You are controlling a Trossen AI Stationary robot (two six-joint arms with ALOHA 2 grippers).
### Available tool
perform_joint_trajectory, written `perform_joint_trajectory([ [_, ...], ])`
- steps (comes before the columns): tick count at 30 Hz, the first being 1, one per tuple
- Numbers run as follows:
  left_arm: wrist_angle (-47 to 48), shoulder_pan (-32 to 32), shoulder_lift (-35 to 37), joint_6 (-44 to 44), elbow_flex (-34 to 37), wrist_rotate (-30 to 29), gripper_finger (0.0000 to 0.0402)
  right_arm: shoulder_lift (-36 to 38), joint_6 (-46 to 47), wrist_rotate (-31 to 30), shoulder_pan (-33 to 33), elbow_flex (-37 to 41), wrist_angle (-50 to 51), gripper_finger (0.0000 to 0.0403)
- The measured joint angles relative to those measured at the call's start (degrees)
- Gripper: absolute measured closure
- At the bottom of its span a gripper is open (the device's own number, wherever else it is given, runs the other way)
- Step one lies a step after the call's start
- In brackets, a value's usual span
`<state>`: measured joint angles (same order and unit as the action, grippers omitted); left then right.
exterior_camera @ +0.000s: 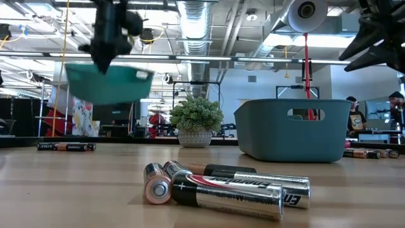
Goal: Sort batteries
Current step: Move the green bin to the center of the table
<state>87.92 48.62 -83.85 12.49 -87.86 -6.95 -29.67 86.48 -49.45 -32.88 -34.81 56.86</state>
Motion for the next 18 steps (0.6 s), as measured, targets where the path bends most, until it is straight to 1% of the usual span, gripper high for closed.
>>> perform_joint_trajectory([
  [2,-0.2,-5.7,2.7,8.7,0.0,0.9,0.0401,0.0,0.0,0.0,0.0,0.0,0.2,0.0255],
  [4,-0.3,-11.9,4.4,18.0,0.0,0.6,0.0401,0.0,0.0,0.0,0.0,0.0,0.4,0.0255],
  [8,-0.3,-25.7,4.4,36.1,0.0,-2.5,0.0401,0.0,0.0,0.2,-0.1,0.0,1.3,0.0255],
  [10,-0.5,-32.3,3.2,43.9,0.0,-3.7,0.0401,0.0,0.0,0.8,-0.1,0.0,1.7,0.0255],
  [13,-1.4,-40.8,0.2,53.8,0.0,-3.9,0.0401,0.0,0.0,1.6,-0.1,0.0,1.7,0.0255],
  [15,-3.1,-45.1,-2.1,59.2,0.0,-3.7,0.0401,0.0,0.0,1.8,-0.1,0.0,1.6,0.0255],
  [18,-5.5,-49.1,-5.7,64.9,0.0,-3.8,0.0401,0.0,-0.1,2.1,-0.1,0.0,1.6,0.0255],
])
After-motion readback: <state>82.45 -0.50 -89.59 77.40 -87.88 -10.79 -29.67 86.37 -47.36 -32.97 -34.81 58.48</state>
